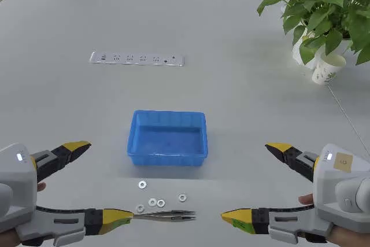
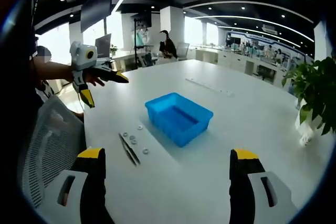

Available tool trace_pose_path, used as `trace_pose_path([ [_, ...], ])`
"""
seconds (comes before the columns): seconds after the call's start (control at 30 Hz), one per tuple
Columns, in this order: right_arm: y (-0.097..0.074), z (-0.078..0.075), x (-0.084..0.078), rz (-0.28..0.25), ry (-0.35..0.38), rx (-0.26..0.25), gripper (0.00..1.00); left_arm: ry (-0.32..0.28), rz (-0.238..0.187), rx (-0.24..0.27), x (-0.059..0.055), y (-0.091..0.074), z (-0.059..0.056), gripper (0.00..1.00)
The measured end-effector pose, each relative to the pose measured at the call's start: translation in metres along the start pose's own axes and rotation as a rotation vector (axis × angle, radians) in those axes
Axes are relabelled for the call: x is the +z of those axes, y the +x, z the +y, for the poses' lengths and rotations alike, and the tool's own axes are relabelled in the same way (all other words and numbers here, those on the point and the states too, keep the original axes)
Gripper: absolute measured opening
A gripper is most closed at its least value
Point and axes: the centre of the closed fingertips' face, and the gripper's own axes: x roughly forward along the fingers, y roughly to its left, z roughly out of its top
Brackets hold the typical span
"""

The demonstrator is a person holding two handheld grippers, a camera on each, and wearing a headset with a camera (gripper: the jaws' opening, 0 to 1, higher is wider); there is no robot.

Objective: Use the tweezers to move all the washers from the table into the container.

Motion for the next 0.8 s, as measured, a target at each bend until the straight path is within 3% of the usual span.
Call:
trace_pose_path([
  [0.8,0.0012,0.0012,0.001,0.0,-0.002,0.006,0.99,0.006,0.001,-0.002,-0.0012,-0.0002,-0.0007,0.99],
])
